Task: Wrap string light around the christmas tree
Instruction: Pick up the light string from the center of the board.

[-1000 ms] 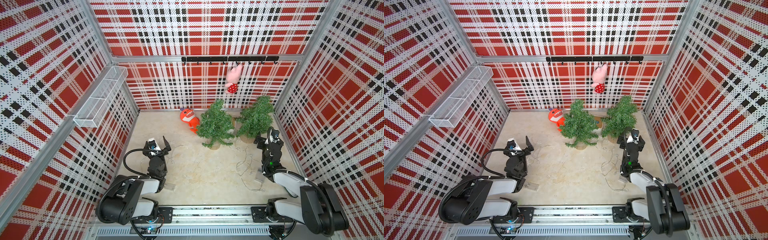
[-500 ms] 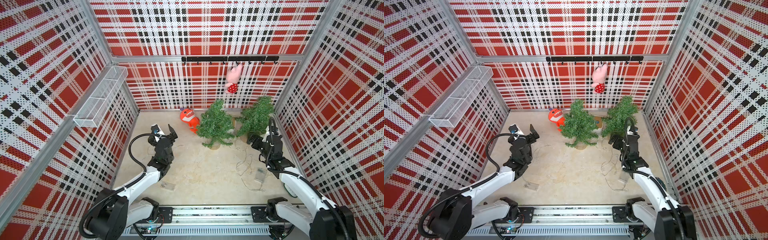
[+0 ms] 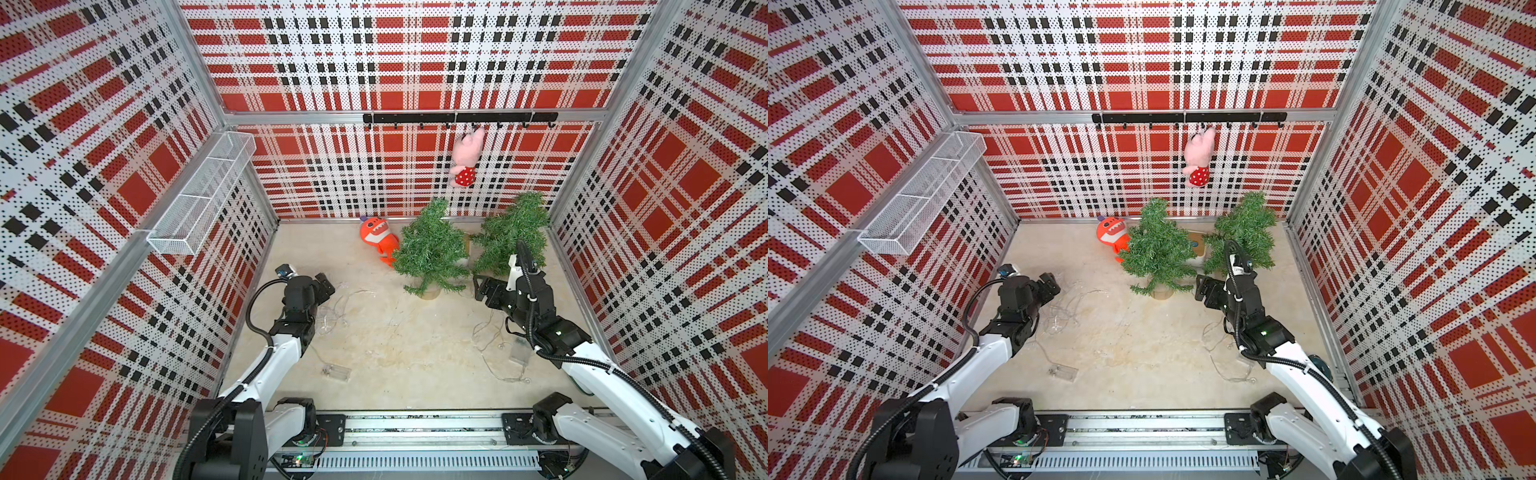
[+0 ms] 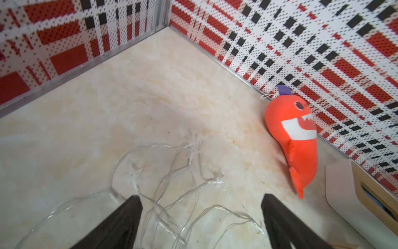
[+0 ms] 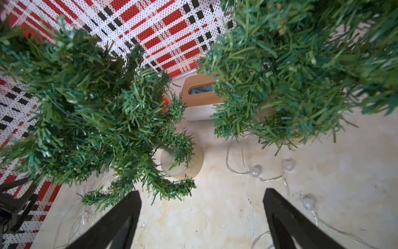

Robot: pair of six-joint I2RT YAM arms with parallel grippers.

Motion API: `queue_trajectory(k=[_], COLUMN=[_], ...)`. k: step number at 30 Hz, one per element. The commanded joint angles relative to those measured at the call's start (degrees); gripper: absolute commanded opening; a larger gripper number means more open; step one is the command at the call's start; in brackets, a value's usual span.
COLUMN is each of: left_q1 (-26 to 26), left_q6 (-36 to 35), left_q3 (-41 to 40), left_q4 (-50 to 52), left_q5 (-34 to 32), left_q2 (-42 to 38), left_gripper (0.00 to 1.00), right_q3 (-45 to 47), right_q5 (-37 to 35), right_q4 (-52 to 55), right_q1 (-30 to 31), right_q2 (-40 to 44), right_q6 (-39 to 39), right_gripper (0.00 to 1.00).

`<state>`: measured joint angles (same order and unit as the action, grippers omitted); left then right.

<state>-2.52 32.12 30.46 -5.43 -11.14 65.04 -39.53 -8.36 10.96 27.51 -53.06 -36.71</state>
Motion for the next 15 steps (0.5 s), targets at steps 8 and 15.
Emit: queue_trajectory(k=[8, 15], left_q1=[-6.01, -6.03], left_q6=[-3.34, -5.02], left_q3=[8.40, 11.59], left_q4=[4.00, 5.23], left_q5=[-2.86, -4.50], left_q2=[16.06, 23.42], left_gripper=[0.81, 0.67], right_q3=[2.83, 2.31], right_q5=[-3.05, -6.10], right_q4=[-0.80, -5.98], right_q1=[15.10, 24.39], right_q2=[0.47, -5.35], right_q6=[-1.05, -1.45], right_gripper=[0.91, 0.89])
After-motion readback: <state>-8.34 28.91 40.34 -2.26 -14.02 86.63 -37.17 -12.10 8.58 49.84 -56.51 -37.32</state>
